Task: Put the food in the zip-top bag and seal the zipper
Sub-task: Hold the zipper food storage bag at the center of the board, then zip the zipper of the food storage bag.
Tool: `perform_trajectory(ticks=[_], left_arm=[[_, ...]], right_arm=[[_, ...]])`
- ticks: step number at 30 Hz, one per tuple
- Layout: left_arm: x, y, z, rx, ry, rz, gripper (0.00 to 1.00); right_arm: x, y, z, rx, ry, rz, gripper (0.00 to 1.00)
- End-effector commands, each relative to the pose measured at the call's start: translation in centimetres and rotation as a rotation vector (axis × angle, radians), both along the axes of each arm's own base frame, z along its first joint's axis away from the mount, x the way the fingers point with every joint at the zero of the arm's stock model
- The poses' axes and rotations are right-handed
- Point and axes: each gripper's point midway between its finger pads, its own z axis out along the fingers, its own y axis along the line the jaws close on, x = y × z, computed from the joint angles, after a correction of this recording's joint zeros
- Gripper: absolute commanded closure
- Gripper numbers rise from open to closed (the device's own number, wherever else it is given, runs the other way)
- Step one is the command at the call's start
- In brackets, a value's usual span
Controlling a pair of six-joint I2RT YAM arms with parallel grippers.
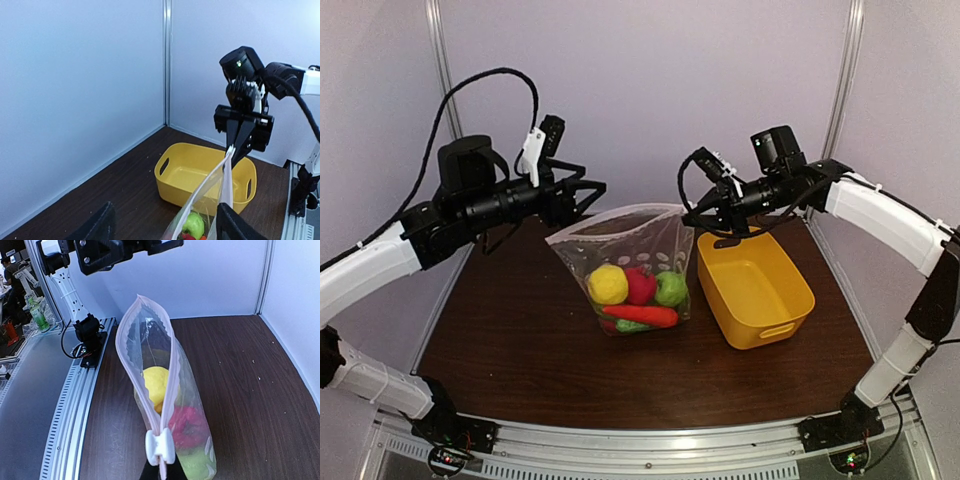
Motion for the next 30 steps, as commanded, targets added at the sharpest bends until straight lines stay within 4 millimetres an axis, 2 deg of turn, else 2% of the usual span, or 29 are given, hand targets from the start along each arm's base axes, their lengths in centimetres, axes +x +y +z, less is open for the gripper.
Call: perform_trajectory(ticks=[1, 3, 6, 10, 18, 24, 30], left_arm=[[-0.7, -2.7, 2.5, -0.035, 0.079, -0.149, 0.32], [-0.4, -3.7, 2.6, -0.029, 0.127, -0.169, 0.36], [-1.2, -5.2, 3.0, -0.024, 0.152, -0.236, 0.44], [-2.2, -6.7, 2.8, -0.004, 0.152, -0.289, 0.52], [-3.3, -9.3, 1.2, 0.03, 0.173, -0.373, 0.48], [-2.4, -10.1, -0.3, 0.048, 0.199, -0.358, 0.54], [-2.1, -10.8, -1.2, 0.04, 0.221, -0.369, 0.57]], right_arm=[[-1.9, 1.1, 3.4, -0.036, -0.062, -0.014, 1.0], [-2.4, 1.7, 4.2, -0.051, -0.069, -0.023, 1.0], [-2.8, 2.3, 5.1, -0.071, -0.057, -0.041, 1.0], [-2.9, 3.2, 4.6, -0.108, 0.008, -0.039, 1.0], [-3.0, 3.9, 2.9, -0.177, 0.073, -0.03, 1.0], [-3.2, 4.1, 2.3, -0.185, 0.081, -0.023, 1.0], [-3.6, 4.1, 2.6, -0.178, 0.066, -0.019, 1.0]])
